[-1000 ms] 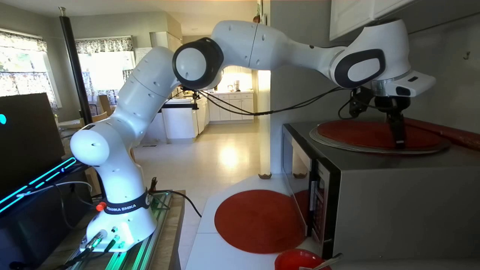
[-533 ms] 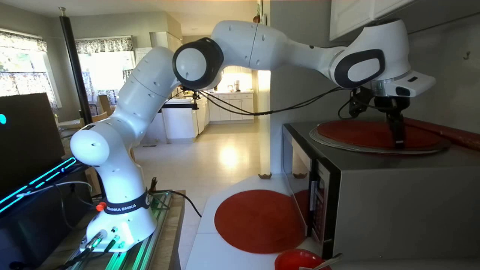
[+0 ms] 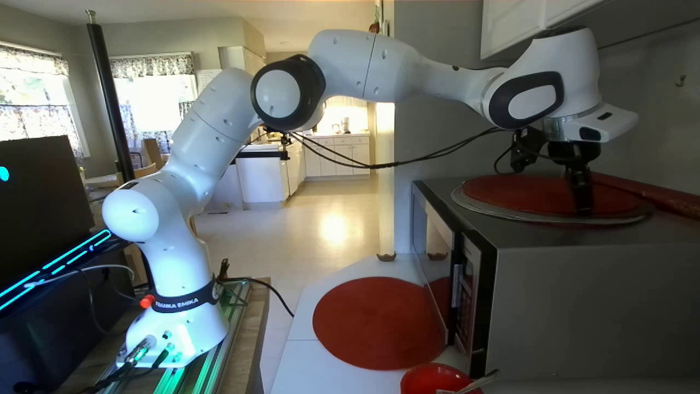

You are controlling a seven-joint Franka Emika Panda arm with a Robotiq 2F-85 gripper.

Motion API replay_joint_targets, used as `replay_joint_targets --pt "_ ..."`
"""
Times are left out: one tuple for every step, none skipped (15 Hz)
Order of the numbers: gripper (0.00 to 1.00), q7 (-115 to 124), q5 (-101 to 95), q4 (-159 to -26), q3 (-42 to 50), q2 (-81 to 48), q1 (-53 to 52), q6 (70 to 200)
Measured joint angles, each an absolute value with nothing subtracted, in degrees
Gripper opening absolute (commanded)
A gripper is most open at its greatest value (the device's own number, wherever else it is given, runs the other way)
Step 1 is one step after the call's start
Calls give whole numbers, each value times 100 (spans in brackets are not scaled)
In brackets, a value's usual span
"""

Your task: Put the orange object on the counter on top of the other orange object

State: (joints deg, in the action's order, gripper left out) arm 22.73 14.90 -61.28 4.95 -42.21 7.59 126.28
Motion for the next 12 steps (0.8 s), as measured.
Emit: replay_joint_targets --pt "33 2273 1490 -6129 500 -4221 766 12615" --pt "30 2273 1490 -6130 500 -4222 770 12601" --pt "26 2273 1490 -6130 500 -4224 770 12587" --pt "27 2273 1490 -6131 500 -4228 769 12578" --pt "25 2274 1490 -6131 499 -4233 769 12574" --pt "26 2274 1490 -6131 498 -4238 767 12574" --pt "26 2274 1490 -6130 498 -4240 766 12574" --pt "26 2274 1490 -6130 498 -4241 766 12573" --pt "24 2274 1490 -6130 498 -4241 766 12572" --pt "12 2274 1490 -6130 498 -4241 766 12572" --pt "5 2274 1490 -6131 498 -4241 767 12571" --pt "3 2274 1490 -6131 498 -4242 767 12569"
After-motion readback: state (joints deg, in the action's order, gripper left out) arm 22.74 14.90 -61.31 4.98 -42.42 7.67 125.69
